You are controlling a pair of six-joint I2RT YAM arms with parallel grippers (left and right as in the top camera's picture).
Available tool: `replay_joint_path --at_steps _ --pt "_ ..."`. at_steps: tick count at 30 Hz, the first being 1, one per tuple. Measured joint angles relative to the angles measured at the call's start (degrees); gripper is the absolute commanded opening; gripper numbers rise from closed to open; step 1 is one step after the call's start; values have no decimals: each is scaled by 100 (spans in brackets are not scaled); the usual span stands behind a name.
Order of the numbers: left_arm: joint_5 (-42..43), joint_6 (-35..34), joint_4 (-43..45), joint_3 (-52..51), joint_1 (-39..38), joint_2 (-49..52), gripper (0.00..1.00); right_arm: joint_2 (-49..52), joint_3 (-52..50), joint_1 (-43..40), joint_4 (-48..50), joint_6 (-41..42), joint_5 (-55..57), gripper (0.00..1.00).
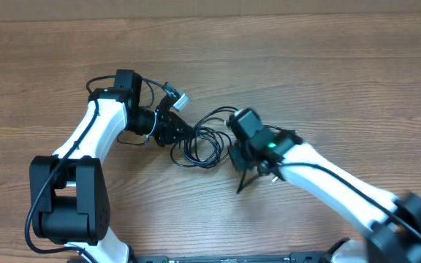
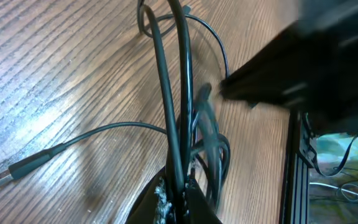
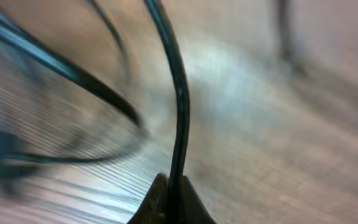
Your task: Untangle cables
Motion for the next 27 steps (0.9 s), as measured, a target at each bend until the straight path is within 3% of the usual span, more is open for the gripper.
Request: replay_joint_path --at_steps 3,12,19,27 --pt "0 0 -31 0 0 0 4 -868 214 0 7 -74 0 4" --pt "0 -2 -31 0 0 0 4 -1915 225 0 -195 -743 -544 4" --pt "0 0 -26 0 0 0 4 -1871 219 0 -748 -1161 -896 4" --pt "0 -2 -20 0 0 0 4 -1222 103 0 -636 -1333 -984 4"
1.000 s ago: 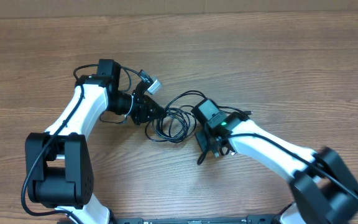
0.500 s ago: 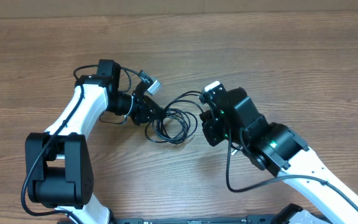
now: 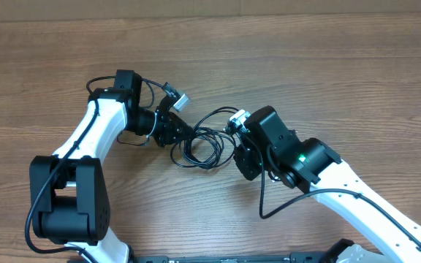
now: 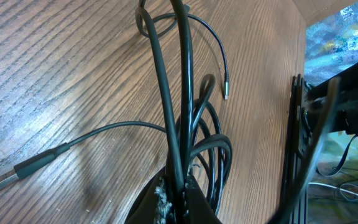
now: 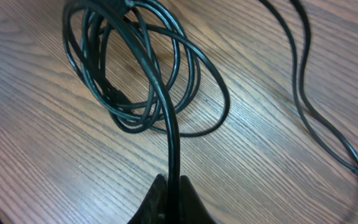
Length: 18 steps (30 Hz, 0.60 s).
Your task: Untangle cables
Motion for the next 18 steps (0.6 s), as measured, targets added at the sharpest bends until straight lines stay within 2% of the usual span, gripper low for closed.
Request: replay_joint_path --at_steps 9,18 --pt "4 -437 365 0 0 0 4 35 -2 0 118 74 -1414 4" --pt "153 -702 402 0 0 0 4 627 -26 0 76 501 -1648 4"
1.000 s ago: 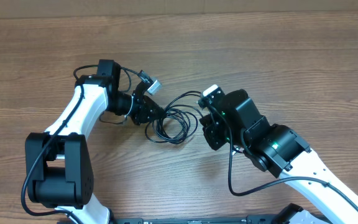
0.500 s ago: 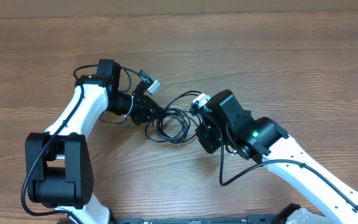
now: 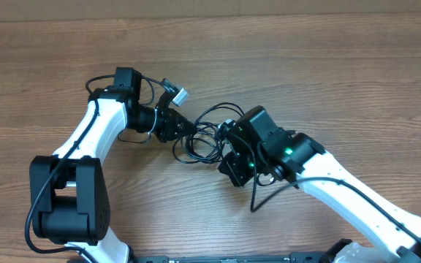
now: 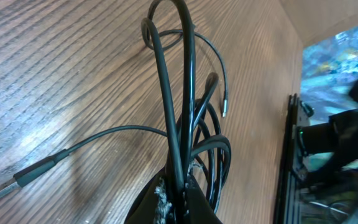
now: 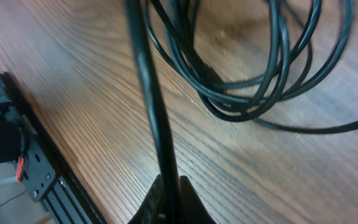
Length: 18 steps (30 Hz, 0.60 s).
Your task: Untangle cables
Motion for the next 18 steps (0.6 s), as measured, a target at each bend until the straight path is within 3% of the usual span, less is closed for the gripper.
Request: replay_joint_path --at_steps 5,7,11,13,18 --pt "155 -24 2 0 0 0 4 450 -52 0 -61 457 -17 15" --pt "173 -24 2 0 0 0 4 479 -57 0 -66 546 -22 24" --pt "177 -24 2 0 0 0 4 479 -57 0 -63 660 -22 28" --pt "177 -24 2 0 0 0 4 479 -57 0 -61 728 -22 37" --pt "192 -26 2 0 0 0 4 479 -57 0 -216 866 -13 48"
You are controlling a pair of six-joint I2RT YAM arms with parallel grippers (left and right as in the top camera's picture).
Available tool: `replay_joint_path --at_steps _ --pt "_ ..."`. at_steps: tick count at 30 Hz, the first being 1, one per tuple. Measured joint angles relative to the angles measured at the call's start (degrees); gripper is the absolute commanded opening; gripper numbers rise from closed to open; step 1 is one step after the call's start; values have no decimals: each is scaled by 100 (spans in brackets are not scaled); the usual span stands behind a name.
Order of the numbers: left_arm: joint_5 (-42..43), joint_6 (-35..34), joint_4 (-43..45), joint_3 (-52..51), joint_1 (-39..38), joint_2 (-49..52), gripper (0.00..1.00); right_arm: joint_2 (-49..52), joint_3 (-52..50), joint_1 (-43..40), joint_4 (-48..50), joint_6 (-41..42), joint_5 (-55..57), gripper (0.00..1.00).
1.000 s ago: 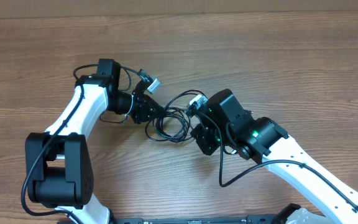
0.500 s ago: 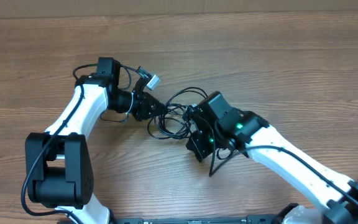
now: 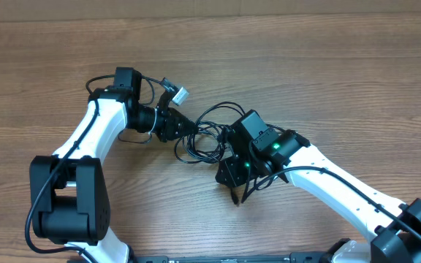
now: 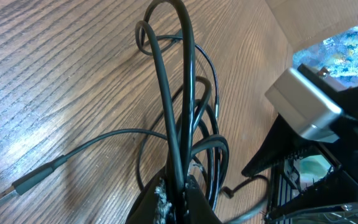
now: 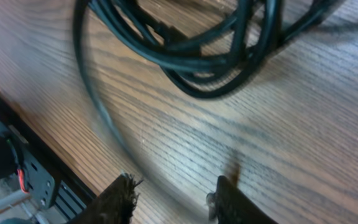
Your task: Untangle cables
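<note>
A tangle of thin black cables (image 3: 202,143) lies mid-table between the two arms. My left gripper (image 3: 186,126) is shut on a few of its strands at the left side; the left wrist view shows those strands (image 4: 178,106) rising in a tall loop from the closed fingers, and a USB plug (image 4: 22,186) lying flat at lower left. My right gripper (image 3: 230,177) stands just in front of the tangle, open. In the right wrist view its fingers (image 5: 122,198) are wide apart over bare wood. The coil (image 5: 219,59) lies beyond them, and a blurred loose strand (image 5: 98,118) curves past.
A small white connector (image 3: 179,94) sits on the wiring at the left wrist. The wooden table (image 3: 327,80) stretches to the right and back. A black frame rail (image 5: 23,174) runs along the table's front edge.
My right gripper has opened and let go of the black strand it was pinching, and it sits slightly nearer the front edge. The left gripper keeps its hold, unmoved.
My right gripper was shut on one black strand to the right of the tangle while the left held the bundle's left side. It then stood higher, still pinching the strand, and later at the front of the coil. Now it is open and the strand lies loose.
</note>
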Motion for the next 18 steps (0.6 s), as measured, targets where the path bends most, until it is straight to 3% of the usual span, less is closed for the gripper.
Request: replay_joint_path --at_steps 1,2,5,10,18 --pt "-2 0 -2 0 0 0 4 0 0 0 -96 13 31 54" --pt "-2 2 0 0 0 0 4 0 0 0 -155 35 63 71" --pt "-24 0 0 0 0 0 4 0 0 0 -385 59 195 93" --pt "-26 0 -4 0 0 0 4 0 0 0 -448 186 531 100" --pt "-28 0 -7 0 0 0 4 0 0 -210 -7 905 1561 100"
